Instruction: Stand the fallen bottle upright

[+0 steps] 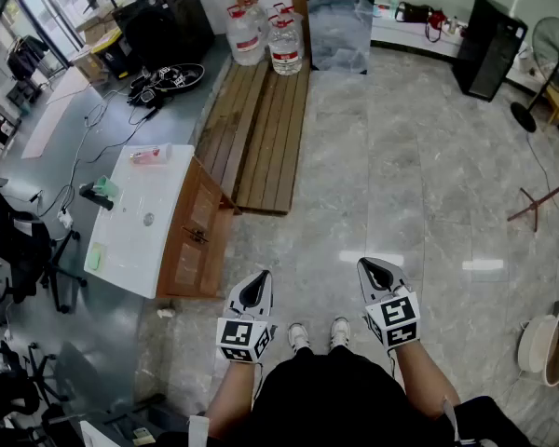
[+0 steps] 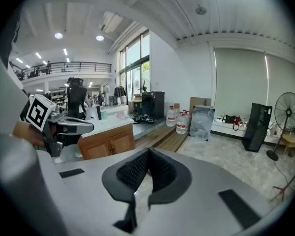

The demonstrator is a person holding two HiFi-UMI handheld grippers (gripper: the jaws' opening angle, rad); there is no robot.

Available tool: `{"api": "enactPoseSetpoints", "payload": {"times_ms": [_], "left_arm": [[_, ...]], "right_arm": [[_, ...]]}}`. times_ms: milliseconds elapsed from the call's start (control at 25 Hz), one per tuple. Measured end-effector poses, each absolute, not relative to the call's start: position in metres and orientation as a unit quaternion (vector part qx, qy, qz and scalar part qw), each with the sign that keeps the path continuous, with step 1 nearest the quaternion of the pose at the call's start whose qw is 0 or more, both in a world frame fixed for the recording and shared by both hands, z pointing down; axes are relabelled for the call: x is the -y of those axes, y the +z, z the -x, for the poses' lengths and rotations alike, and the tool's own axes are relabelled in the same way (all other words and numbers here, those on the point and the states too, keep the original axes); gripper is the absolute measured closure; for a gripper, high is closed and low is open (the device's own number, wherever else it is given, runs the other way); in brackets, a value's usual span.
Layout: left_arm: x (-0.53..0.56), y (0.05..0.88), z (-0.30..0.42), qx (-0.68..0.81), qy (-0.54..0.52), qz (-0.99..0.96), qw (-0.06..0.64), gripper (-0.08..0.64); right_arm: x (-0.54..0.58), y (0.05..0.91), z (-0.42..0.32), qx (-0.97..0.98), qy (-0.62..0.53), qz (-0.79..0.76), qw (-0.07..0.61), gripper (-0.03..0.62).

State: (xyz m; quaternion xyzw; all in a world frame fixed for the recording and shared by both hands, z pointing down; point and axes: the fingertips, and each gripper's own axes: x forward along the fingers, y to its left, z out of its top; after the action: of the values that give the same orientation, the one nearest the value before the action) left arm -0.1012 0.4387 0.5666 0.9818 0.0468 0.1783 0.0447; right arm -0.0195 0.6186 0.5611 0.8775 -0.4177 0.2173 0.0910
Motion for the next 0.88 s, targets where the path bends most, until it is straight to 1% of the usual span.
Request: {"api": "enactPoseSetpoints", "payload": {"times_ms": [200, 400, 600, 800, 840, 880], "left_arm": [[-0.426, 0.555, 0.101, -0.073, 0.161, -0.984, 0.026, 0.543], [-0.423, 0.554, 0.114, -0.070, 0.163, -0.984, 0.012, 0.543], [-0.413, 0.546, 0.125, -0.064, 0.160, -0.985, 0.010, 0.543], [-0.402, 0.536, 0.132, -0.062, 0.147, -0.987, 0.007, 0.543], [-0.399, 0.532, 0.132, -0.061, 0.143, -0.988, 0.006, 0.543], [-0.395, 0.528, 0.132, -0.061, 0.137, -0.989, 0.005, 0.543]], "right_arm": [[-0.600, 0.560, 0.025, 0.403, 0.189, -0.889, 0.106, 0.581], [-0.598, 0.551, 0.032, 0.400, 0.171, -0.897, 0.079, 0.581], [-0.594, 0.529, 0.042, 0.403, 0.137, -0.902, 0.071, 0.580], [-0.583, 0.503, 0.050, 0.412, 0.068, -0.907, 0.056, 0.577], [-0.578, 0.497, 0.051, 0.414, 0.055, -0.907, 0.049, 0.556], [-0.573, 0.492, 0.053, 0.417, 0.045, -0.907, 0.041, 0.491]]}}
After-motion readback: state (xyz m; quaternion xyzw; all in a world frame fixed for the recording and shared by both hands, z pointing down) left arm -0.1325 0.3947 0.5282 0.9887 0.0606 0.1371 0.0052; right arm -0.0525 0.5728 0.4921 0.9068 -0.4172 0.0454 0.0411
